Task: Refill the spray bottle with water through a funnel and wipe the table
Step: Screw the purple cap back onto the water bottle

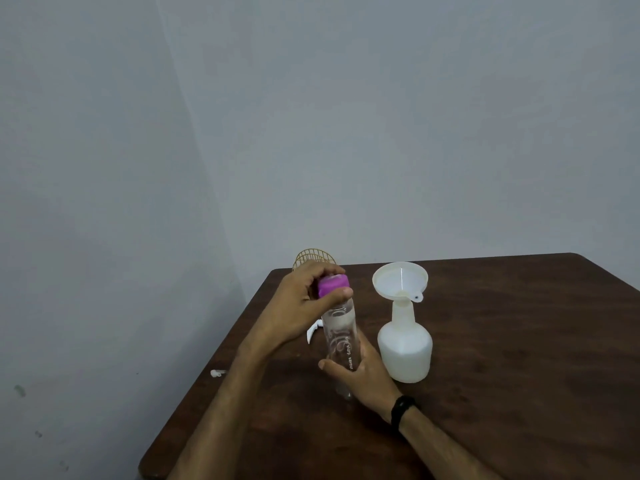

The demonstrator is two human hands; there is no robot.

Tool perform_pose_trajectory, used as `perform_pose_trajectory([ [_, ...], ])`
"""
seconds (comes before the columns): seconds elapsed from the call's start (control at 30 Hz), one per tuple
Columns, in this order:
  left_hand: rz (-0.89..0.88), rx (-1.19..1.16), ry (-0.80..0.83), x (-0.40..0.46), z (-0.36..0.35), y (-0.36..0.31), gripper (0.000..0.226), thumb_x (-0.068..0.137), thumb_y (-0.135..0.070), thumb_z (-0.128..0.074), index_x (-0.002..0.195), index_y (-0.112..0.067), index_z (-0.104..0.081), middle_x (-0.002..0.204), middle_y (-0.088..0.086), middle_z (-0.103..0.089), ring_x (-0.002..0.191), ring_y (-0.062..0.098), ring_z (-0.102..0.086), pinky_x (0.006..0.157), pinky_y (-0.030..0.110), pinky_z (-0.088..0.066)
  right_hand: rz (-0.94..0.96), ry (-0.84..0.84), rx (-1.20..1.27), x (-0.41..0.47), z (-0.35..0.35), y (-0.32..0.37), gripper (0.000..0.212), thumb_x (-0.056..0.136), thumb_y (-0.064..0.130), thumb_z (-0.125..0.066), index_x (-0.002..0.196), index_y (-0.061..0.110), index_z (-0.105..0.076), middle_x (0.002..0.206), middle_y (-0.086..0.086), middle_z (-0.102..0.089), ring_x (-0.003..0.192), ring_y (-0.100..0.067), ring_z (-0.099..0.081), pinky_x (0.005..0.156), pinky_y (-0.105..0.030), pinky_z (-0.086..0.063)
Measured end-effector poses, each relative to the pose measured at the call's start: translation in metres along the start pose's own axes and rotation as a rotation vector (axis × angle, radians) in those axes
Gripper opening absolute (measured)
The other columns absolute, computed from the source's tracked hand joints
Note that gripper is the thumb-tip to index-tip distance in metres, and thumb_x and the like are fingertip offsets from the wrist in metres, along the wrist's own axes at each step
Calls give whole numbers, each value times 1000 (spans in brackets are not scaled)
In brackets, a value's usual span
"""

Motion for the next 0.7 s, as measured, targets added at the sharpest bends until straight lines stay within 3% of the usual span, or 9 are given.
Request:
perform_pose_trajectory([
  [0.23,-31,303,-2,3,1,-5,53,74,-54,-78,118,-30,-61,109,-20,-56,102,3,-56,80,29,-57,26,-2,-22,-3,1,8,69,80,33,-80,127,47,-31,117,29,-51,105,13,-55,78,0,-43],
  [0.33,-47,282,-26,3,2,-7,53,72,-51,-82,116,-28,-63,107,-20,-58,102,3,-57,78,26,-56,31,-7,-23,-3,2,7,70,79,36,-80,129,46,-32,120,27,-53,109,9,-56,81,-3,-44],
  [0.4,-41,118,2,2,0,-1,46,77,-35,-84,118,-26,-66,113,-15,-63,107,9,-61,84,28,-57,23,-8,-15,-4,2,6,71,78,37,-81,130,44,-33,121,23,-55,111,5,-57,83,-6,-45],
  [0.5,31,-350,83,-2,-8,14,48,86,-7,-74,131,-15,-57,129,2,-65,120,16,-62,98,33,-54,22,-16,-15,-3,2,4,66,78,36,-82,124,49,-37,119,26,-56,107,13,-57,82,-4,-46],
  [0.6,94,-678,-84,-6,-12,30,47,84,-3,-65,127,-9,-48,117,2,-68,109,15,-66,90,31,-56,22,-27,-1,-2,4,3,64,78,35,-82,120,52,-38,122,23,-58,108,14,-57,89,-9,-49],
  [0.7,155,-776,-281,-9,-17,43,28,94,-1,-57,118,-13,-49,104,3,-70,100,24,-64,80,34,-54,22,-24,12,-3,5,4,62,79,30,-82,119,50,-39,119,23,-58,105,16,-57,81,-4,-46],
])
Point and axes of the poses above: each hand's wrist, its own x-axis towards the middle knuckle, its own z-axis out of the back of the hand, y = z × x, the point moved 8 cm from there along x, towards the middle knuckle
